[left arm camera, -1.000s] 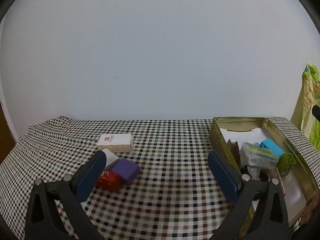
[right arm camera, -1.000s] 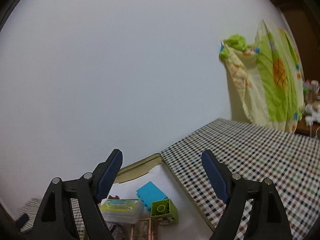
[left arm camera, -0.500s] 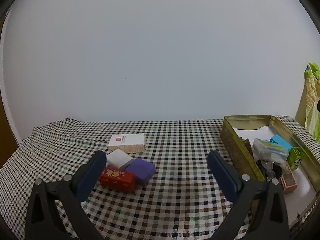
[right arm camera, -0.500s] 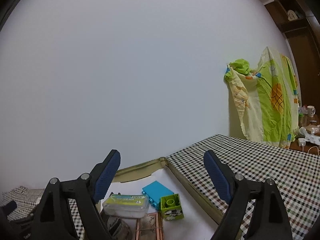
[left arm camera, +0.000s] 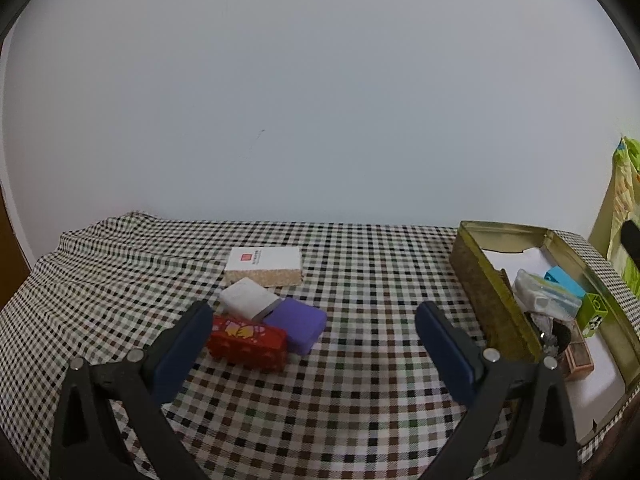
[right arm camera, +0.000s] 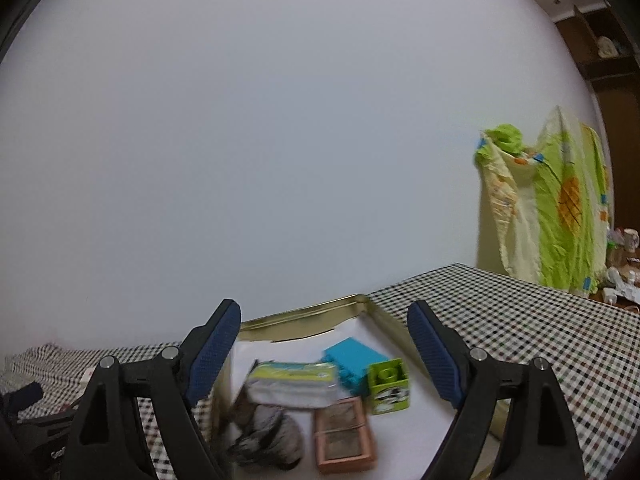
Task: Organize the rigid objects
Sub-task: 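Withdraw both open grippers from the tin toward the remaining items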
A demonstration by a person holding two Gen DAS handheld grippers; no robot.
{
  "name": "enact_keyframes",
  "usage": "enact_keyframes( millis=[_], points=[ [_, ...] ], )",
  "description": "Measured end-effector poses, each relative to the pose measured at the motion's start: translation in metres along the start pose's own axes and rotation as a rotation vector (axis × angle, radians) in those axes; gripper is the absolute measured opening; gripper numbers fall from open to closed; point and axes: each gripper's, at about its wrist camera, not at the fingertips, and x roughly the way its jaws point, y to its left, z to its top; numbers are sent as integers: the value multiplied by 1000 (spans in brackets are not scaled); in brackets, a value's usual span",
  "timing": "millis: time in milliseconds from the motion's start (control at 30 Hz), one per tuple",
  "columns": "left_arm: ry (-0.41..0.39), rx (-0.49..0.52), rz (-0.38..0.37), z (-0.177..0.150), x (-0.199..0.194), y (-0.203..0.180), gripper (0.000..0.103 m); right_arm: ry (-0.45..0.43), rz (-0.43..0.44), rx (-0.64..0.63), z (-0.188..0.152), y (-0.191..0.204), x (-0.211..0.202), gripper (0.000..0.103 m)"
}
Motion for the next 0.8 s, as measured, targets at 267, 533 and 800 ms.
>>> enact_keyframes(
  millis=[267, 533, 800],
  points=[
    [16, -24, 25, 1, 4, 22, 102, 57, 59, 16, -10, 38, 6, 87],
    [20, -33, 68, 4, 9, 46, 102, 102, 106, 20, -19, 72, 14, 87],
    [24, -63, 132, 9, 17, 83, 102, 153, 147, 22, -26, 99, 23, 87]
  ],
)
